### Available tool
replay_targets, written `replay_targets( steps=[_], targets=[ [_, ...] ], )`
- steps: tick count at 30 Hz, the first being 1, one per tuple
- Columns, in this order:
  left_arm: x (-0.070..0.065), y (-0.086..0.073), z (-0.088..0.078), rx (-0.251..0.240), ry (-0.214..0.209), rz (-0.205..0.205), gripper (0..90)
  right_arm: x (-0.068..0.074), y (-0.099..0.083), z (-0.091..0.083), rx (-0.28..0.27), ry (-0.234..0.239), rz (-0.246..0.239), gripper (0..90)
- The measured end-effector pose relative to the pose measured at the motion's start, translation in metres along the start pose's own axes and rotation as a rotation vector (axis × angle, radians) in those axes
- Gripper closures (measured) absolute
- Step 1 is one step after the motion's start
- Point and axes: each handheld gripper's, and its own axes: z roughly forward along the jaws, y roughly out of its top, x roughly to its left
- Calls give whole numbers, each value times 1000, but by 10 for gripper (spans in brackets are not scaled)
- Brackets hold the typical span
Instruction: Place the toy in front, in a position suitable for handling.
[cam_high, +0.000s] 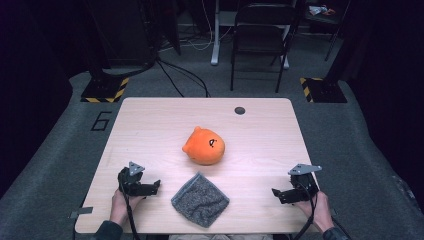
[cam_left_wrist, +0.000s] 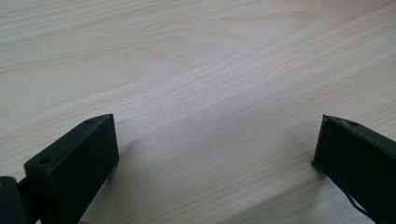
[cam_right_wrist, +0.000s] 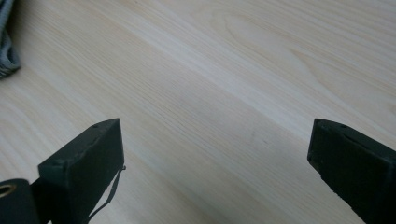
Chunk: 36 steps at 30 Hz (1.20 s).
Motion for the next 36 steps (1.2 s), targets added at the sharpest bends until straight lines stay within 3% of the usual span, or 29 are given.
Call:
replay_targets(
  steps=[15, 20, 36],
  targets=[
    [0, 6, 7, -4, 33, -26, 0, 42, 31, 14, 18, 77, -86, 30],
    [0, 7, 7, -3, 32, -26, 0, 56, 43, 15, 2, 106, -112, 35],
    [1, 6, 7, -1, 24, -23, 0, 99, 67, 40, 36, 179, -193, 38]
  ],
)
